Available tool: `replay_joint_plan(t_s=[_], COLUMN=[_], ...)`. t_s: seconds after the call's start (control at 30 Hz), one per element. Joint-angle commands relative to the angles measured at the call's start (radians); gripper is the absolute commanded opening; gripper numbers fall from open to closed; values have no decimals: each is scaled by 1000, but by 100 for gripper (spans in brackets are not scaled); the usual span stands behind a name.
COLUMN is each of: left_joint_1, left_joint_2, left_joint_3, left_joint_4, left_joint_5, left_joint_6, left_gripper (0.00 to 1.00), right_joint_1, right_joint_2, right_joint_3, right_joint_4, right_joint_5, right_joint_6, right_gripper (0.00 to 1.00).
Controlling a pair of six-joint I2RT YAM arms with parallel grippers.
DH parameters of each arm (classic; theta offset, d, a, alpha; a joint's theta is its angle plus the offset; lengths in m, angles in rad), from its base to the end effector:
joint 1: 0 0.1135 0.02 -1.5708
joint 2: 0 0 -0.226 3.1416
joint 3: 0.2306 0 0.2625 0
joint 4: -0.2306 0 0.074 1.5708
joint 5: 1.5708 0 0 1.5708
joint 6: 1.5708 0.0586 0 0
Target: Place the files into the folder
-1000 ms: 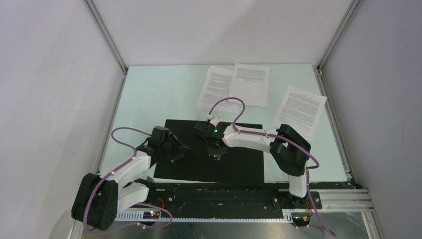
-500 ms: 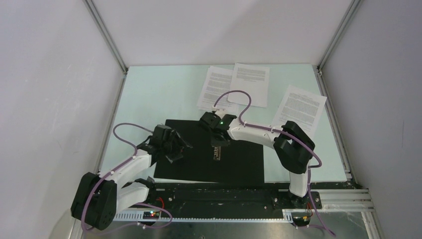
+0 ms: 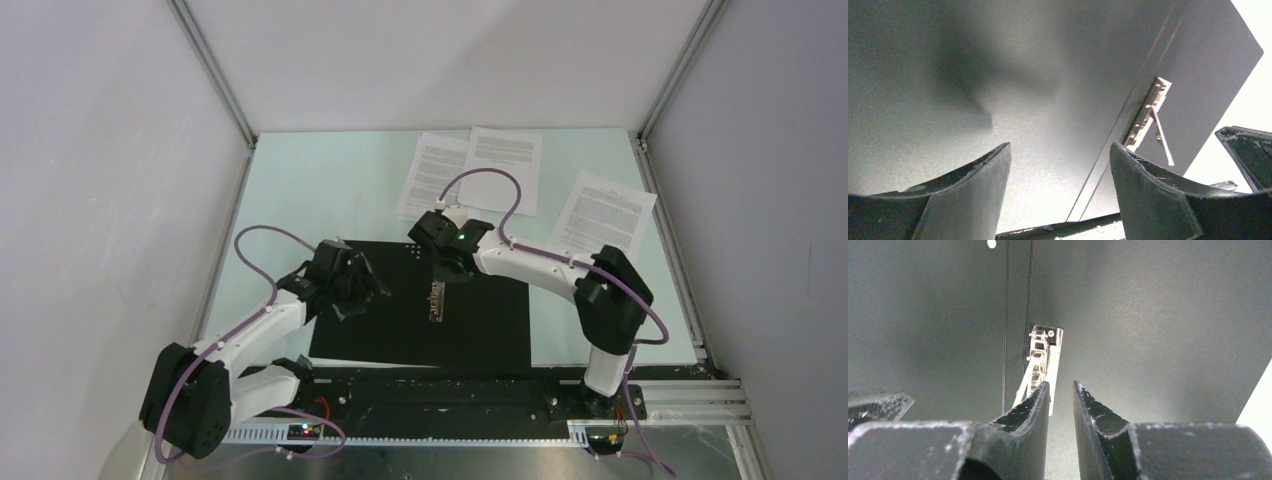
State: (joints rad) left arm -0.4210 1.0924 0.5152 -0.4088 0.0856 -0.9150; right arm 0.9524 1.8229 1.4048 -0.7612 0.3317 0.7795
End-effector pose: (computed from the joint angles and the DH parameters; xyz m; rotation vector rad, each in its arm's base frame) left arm 0.2133 -0.1010 0.1146 -0.6202 2.6005 -0.5883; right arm 0.2380 0.3015 0.1638 -0.1405 2.6350 0.1123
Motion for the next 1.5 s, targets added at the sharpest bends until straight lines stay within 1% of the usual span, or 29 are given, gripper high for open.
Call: replay_joint_plan(t_s=[0.0, 0.1, 0.2, 0.27, 0.4, 0.5, 0.67, 0.9, 1.07, 1.2, 1.33, 1.4, 1.47], left_joint_1=[-7, -9, -10, -9, -9, -9, -9, -8, -7, -7, -8, -7, -7], left_joint_2=[-1, 0, 2, 9, 26, 19, 3, -9, -7, -5, -10, -13, -14], left_joint_3=[74, 111, 135, 153, 176, 182, 197, 223, 242, 247, 246, 242, 241], left_joint_4=[-5, -5, -6, -10, -26, -35, -61, -92, -111, -113, -115, -116, -116], left_joint_5=[-2, -11, -24, -25, -24, -32, -52, -59, -64, -61, -59, -62, -62], left_joint_6=[50, 60, 63, 63, 62, 57, 60, 71, 87, 88, 92, 92, 91], left_gripper=[78, 78, 78, 78, 78, 78, 77, 78, 78, 78, 78, 78, 78], right_joint_1=[24, 55, 99, 118, 122, 117, 90, 8, -70, -103, -104, -92, -72], right_joint_2=[-119, -202, -257, -304, -344, -349, -346, -296, -267, -255, -295, -323, -353], right_joint_3=[-37, -148, -243, -337, -455, -491, -527, -533, -530, -521, -520, -522, -541], right_joint_4=[-23, 26, 100, 231, 430, 512, 658, 786, 821, 824, 776, 707, 687], right_joint_5=[37, 7, -74, -132, -245, -269, -309, -319, -356, -358, -322, -287, -294], right_joint_6=[-16, 10, 32, 49, 89, 94, 107, 128, 115, 101, 90, 92, 111], right_gripper=[29, 28, 25, 25, 24, 22, 22, 22, 22, 22, 22, 21, 20])
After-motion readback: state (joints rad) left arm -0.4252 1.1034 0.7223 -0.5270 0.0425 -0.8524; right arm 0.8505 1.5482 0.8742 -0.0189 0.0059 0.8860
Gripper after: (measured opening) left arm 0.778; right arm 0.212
